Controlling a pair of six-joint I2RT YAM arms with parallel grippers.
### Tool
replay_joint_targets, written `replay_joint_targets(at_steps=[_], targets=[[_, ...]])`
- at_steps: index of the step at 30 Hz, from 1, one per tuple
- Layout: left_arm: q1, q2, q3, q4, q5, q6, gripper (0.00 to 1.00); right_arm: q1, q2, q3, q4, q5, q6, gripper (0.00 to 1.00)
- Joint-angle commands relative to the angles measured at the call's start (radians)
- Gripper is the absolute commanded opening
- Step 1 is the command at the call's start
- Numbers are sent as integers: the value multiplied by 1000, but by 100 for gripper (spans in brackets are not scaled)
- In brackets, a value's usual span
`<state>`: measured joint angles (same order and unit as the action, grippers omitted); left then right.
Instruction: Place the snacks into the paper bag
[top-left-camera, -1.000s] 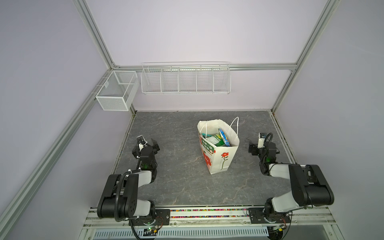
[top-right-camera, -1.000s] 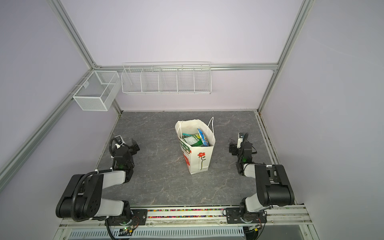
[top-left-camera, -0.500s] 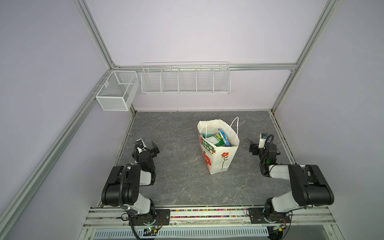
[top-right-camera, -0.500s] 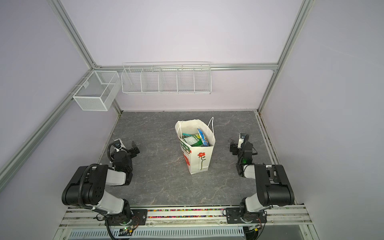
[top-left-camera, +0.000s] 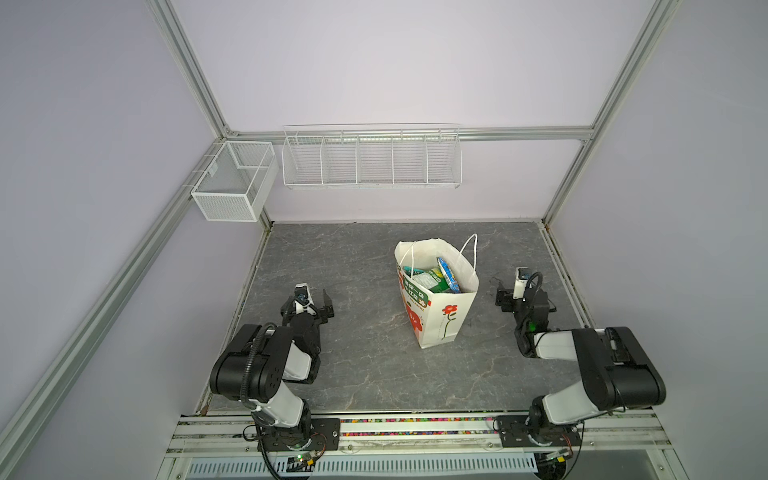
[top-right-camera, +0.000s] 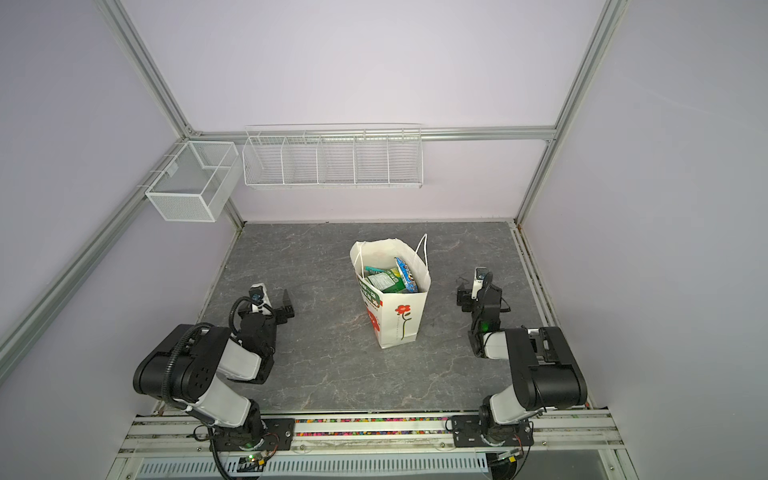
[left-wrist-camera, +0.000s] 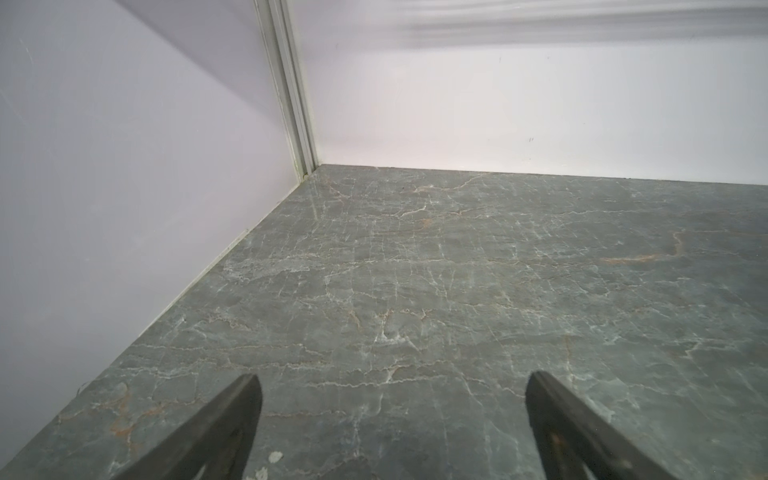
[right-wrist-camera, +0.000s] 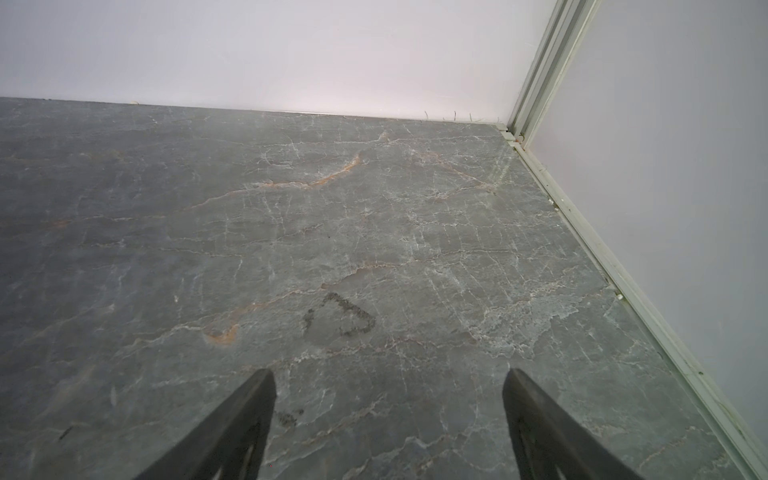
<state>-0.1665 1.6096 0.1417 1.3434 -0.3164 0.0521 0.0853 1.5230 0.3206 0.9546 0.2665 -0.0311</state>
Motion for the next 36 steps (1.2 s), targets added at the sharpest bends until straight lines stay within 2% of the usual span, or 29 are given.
replay_joint_targets(at_steps=[1, 5, 11, 14, 17, 19, 20, 25, 31, 36], targets=[[-8, 1, -8, 70, 2, 59, 100, 34, 20, -60, 182, 119, -46, 88], [-26, -20, -29, 69, -13, 66, 100, 64, 75, -126, 387, 151, -87, 88], [-27, -6, -14, 70, -14, 73, 99, 69, 78, -128, 390, 149, -93, 88], [-27, 14, 5, 71, -14, 74, 99, 65, 67, -104, 330, 160, -83, 89], [-27, 24, 14, 70, -16, 73, 99, 43, 44, -41, 175, 170, -45, 89], [-27, 25, 15, 71, -16, 74, 99, 6, 25, 26, 11, 126, -2, 89], [-27, 24, 18, 71, -16, 75, 99, -11, 13, 31, -13, 95, 13, 89], [-14, 5, 37, 11, 5, 66, 100, -12, 19, 32, -5, 95, 12, 89], [32, -45, 138, -209, 56, 22, 99, -13, 24, 29, 6, 96, 10, 89], [49, -51, 178, -289, 69, 5, 99, -12, 22, 30, 7, 96, 10, 89]])
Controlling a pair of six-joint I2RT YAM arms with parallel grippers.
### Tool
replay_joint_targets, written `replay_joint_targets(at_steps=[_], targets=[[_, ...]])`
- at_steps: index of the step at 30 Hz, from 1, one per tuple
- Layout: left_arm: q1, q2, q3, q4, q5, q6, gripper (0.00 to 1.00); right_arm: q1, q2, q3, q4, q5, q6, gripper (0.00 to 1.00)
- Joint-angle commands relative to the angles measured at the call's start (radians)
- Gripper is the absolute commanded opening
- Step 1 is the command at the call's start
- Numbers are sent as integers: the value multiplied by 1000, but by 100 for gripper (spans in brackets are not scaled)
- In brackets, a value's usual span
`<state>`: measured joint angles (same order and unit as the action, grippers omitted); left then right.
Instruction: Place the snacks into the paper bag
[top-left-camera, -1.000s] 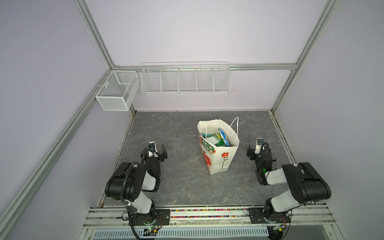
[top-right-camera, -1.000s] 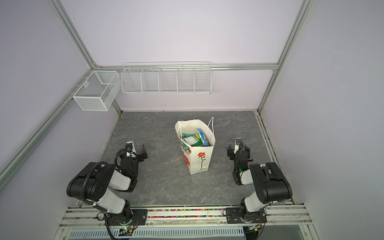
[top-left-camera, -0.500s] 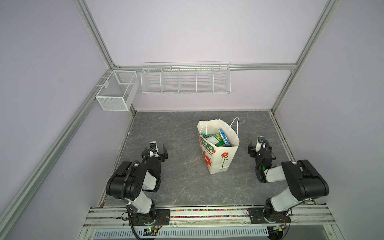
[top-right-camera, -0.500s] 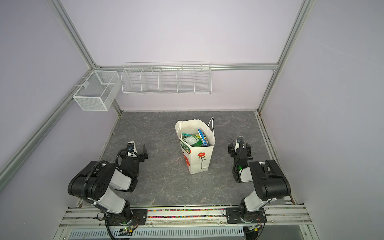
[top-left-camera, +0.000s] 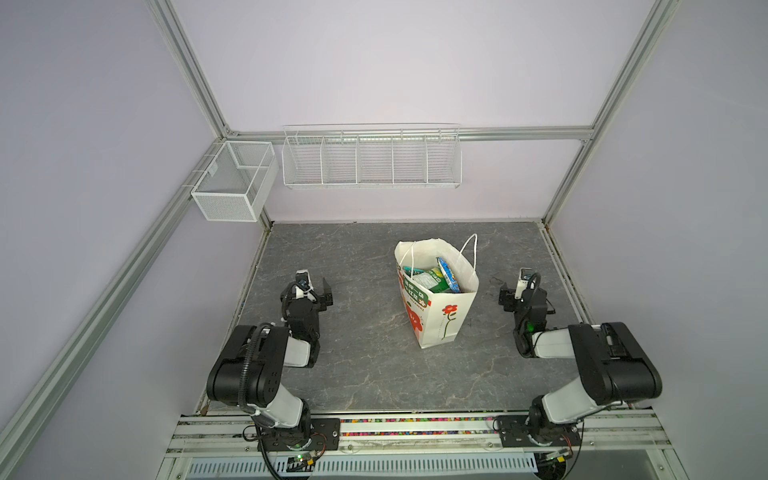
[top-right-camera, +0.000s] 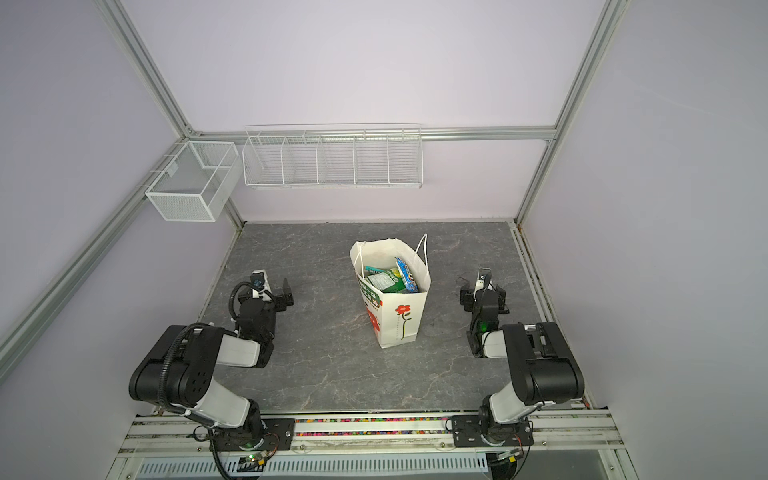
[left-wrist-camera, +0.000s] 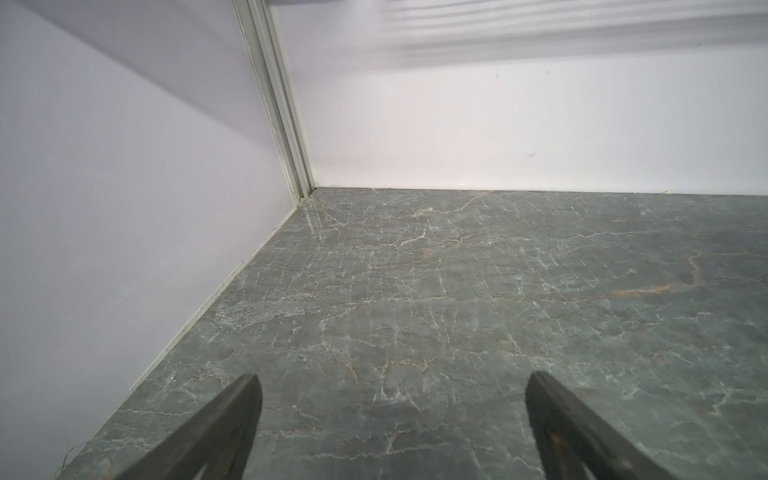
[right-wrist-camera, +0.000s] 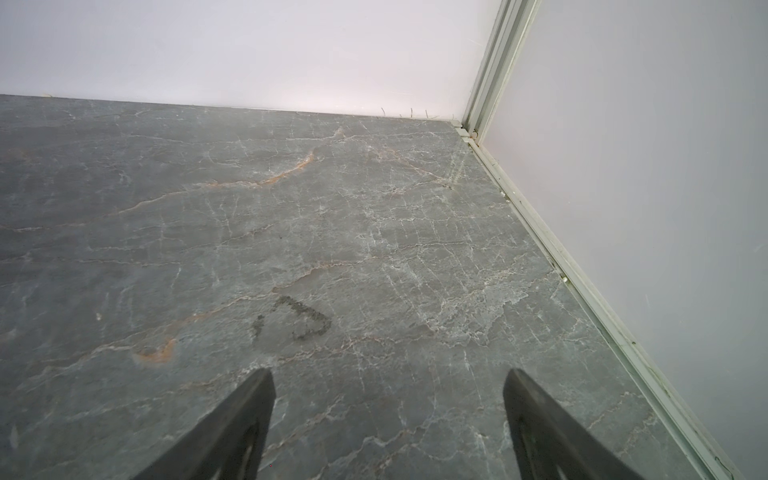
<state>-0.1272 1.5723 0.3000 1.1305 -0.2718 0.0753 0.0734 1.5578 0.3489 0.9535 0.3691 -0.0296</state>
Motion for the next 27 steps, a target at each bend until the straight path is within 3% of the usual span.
replay_joint_targets(at_steps=[1, 14, 18, 27], targets=[[13, -15, 23, -85, 31, -19, 99, 0, -12, 1, 7, -6, 8, 89], [70, -20, 97, -233, 40, -97, 99, 21, -17, -70, 145, 51, -1, 89], [70, -20, 96, -233, 40, -97, 99, 8, -16, -3, 8, 14, 8, 89], [70, -20, 96, -233, 39, -97, 99, 3, -11, 2, 6, 5, 9, 89]])
